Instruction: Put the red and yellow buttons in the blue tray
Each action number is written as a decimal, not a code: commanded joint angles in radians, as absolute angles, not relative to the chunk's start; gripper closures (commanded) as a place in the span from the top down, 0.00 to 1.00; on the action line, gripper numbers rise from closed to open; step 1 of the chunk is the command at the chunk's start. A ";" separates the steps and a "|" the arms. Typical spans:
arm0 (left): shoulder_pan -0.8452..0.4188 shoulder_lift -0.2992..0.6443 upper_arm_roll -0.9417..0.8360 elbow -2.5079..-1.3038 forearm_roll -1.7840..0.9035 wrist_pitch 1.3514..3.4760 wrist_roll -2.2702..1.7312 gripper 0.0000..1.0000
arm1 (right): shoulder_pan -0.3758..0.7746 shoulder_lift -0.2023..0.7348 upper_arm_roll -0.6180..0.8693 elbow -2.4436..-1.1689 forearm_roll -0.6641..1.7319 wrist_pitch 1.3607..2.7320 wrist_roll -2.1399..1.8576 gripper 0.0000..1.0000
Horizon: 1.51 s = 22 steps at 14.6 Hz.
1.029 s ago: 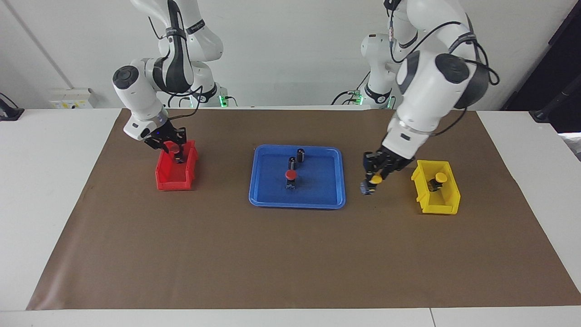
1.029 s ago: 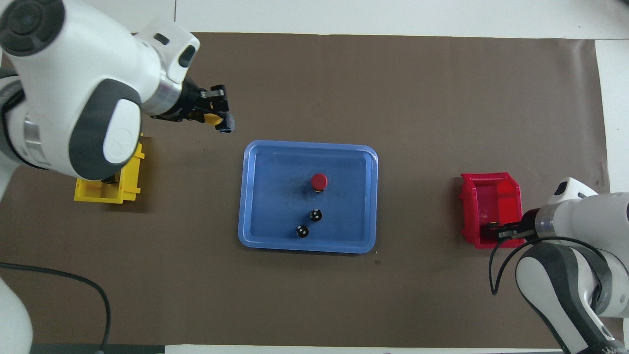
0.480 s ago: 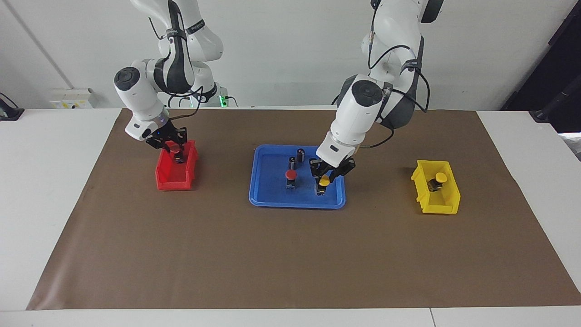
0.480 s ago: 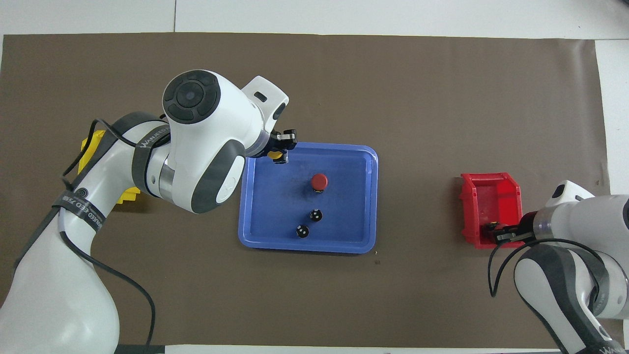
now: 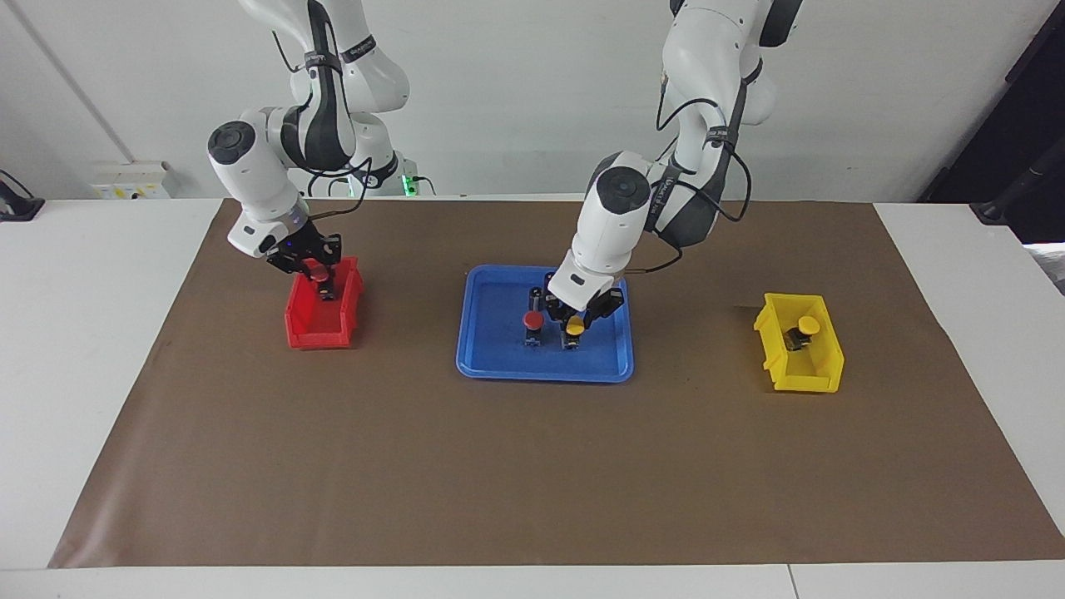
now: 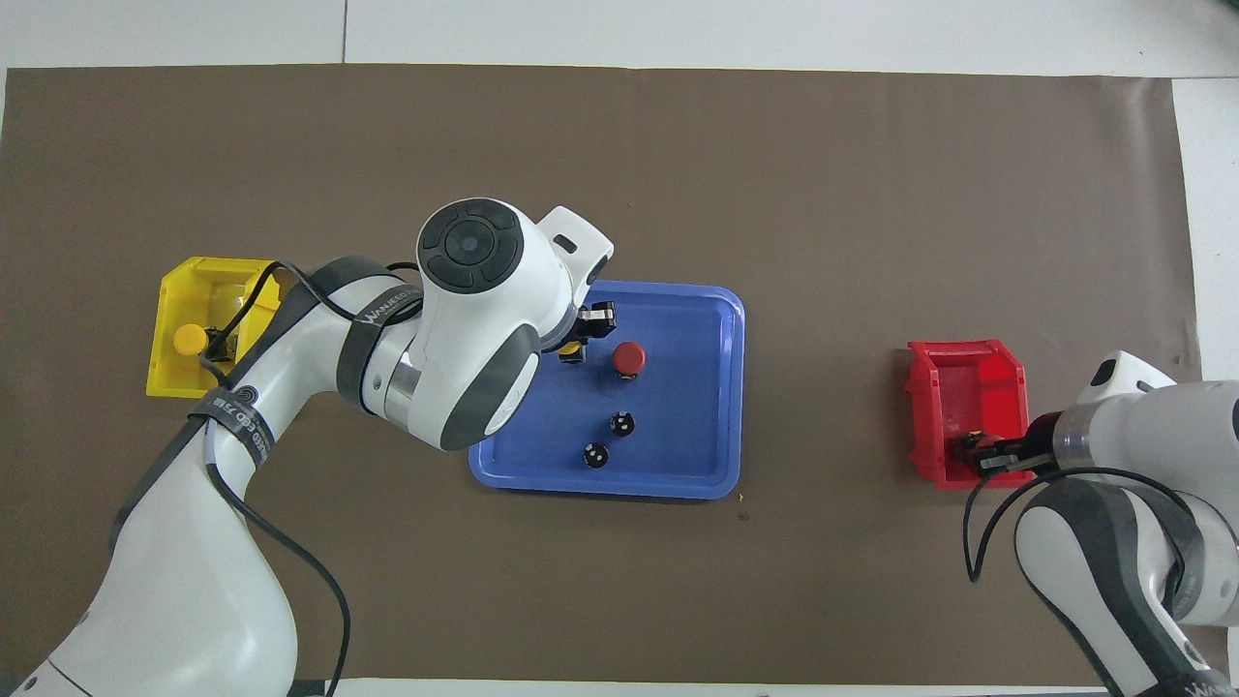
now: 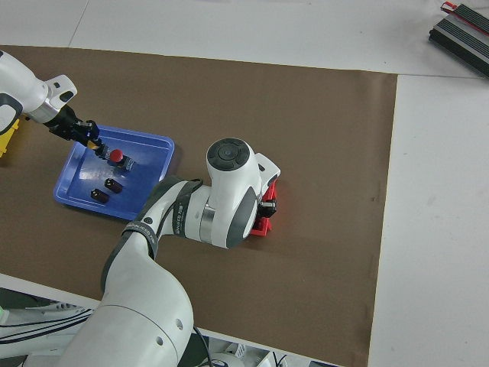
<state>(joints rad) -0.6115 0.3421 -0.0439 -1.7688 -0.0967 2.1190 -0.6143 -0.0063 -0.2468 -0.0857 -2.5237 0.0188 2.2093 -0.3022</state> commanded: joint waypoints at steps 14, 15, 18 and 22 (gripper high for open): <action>-0.327 0.175 -0.017 -1.747 -0.035 1.905 -0.306 1.00 | 0.331 0.040 -0.066 -1.962 0.133 2.080 0.219 0.28; -0.292 0.173 -0.014 -1.747 -0.032 1.899 -0.246 1.00 | 0.381 0.060 -0.067 -1.960 0.133 2.124 0.283 0.28; -0.184 0.164 -0.012 -1.747 -0.021 1.898 -0.097 1.00 | 0.463 0.118 -0.067 -1.967 0.133 2.209 0.330 0.28; -0.059 0.157 -0.012 -1.787 -0.015 1.919 0.007 1.00 | 0.474 0.149 -0.066 -1.982 0.133 2.224 0.308 0.28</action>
<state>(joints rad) -0.1088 0.1823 -0.0024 -1.7431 -0.0263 1.9093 -0.0553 0.4802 0.1439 -0.0611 -1.9761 0.1146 2.2160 0.3334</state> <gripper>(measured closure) 0.000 0.581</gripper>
